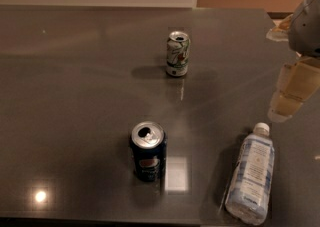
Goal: Move pepsi can near 7up can
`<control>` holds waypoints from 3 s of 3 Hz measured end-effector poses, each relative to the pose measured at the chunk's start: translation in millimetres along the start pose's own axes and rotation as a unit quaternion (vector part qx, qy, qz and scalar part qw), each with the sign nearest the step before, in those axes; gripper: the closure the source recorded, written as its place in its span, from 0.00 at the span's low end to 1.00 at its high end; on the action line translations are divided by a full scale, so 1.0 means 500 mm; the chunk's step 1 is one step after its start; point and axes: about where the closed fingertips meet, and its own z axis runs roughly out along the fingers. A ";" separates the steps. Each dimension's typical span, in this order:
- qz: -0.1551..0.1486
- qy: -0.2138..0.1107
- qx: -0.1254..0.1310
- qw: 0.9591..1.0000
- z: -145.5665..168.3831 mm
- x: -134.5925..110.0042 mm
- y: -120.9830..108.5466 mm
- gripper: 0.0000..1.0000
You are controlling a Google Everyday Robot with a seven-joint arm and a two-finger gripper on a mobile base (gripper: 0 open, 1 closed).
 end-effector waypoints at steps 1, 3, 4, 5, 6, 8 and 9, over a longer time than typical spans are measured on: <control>-0.023 -0.038 -0.024 0.999 0.028 -0.049 0.022 0.00; -0.086 -0.127 -0.086 0.985 0.083 -0.163 0.130 0.00; -0.116 -0.164 -0.118 0.972 0.106 -0.215 0.196 0.00; -0.134 -0.176 -0.129 0.967 0.136 -0.258 0.238 0.00; -0.142 -0.184 -0.141 0.962 0.162 -0.292 0.269 0.00; -0.155 -0.205 -0.162 0.953 0.170 -0.333 0.317 0.00; -0.156 -0.214 -0.165 0.950 0.174 -0.348 0.328 0.19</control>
Offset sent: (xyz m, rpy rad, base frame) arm -0.0341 0.1137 -0.0445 0.2825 0.0996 0.2920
